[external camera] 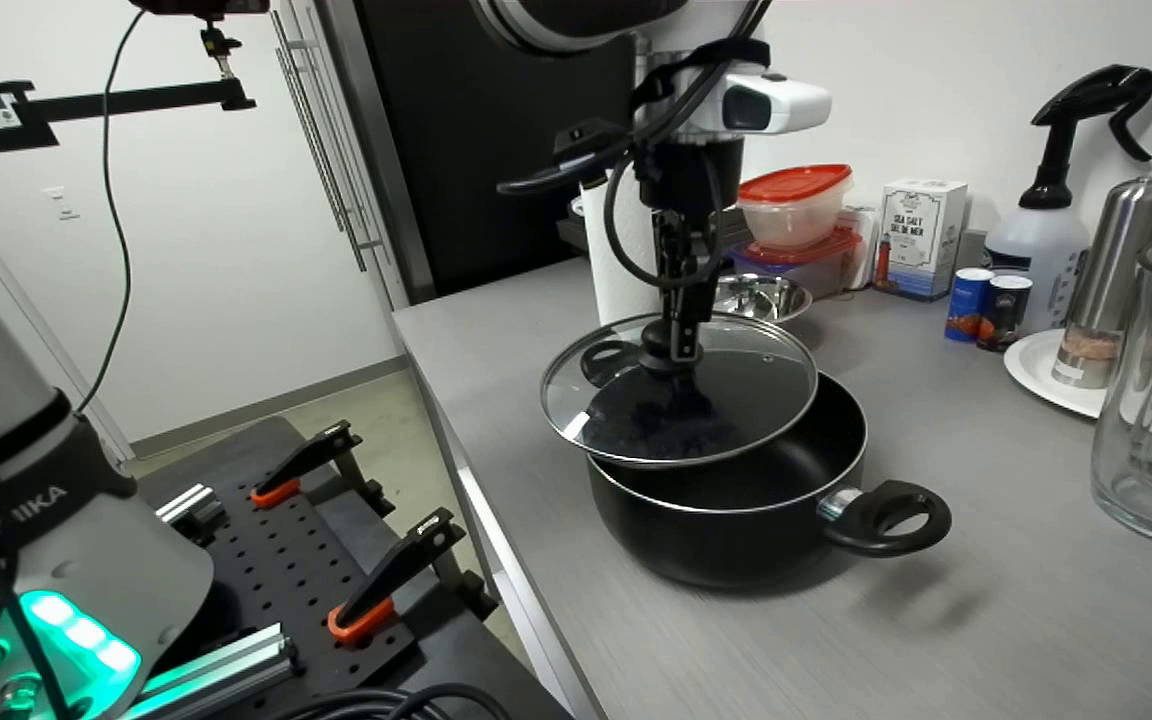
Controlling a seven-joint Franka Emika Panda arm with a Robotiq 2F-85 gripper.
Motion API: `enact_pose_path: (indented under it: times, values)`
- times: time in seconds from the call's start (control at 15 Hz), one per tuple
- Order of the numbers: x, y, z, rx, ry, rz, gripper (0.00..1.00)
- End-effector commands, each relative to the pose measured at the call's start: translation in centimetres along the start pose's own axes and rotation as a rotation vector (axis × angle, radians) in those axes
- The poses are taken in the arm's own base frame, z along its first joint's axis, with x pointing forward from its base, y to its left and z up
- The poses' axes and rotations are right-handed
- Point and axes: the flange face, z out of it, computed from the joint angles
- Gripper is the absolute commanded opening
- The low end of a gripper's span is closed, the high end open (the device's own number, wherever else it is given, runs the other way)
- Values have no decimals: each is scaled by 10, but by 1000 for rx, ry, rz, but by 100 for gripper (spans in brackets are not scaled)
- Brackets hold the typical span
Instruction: Take the lid off the pot
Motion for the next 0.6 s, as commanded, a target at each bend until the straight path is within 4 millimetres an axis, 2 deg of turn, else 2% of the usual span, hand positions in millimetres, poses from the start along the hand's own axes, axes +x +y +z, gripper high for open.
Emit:
enact_pose_path:
  times: [0.0,0.53]
  values:
    - [-31,-29,-11,-10,44,-71,25]
    - [-91,-110,-3,-86,122,-209,25]
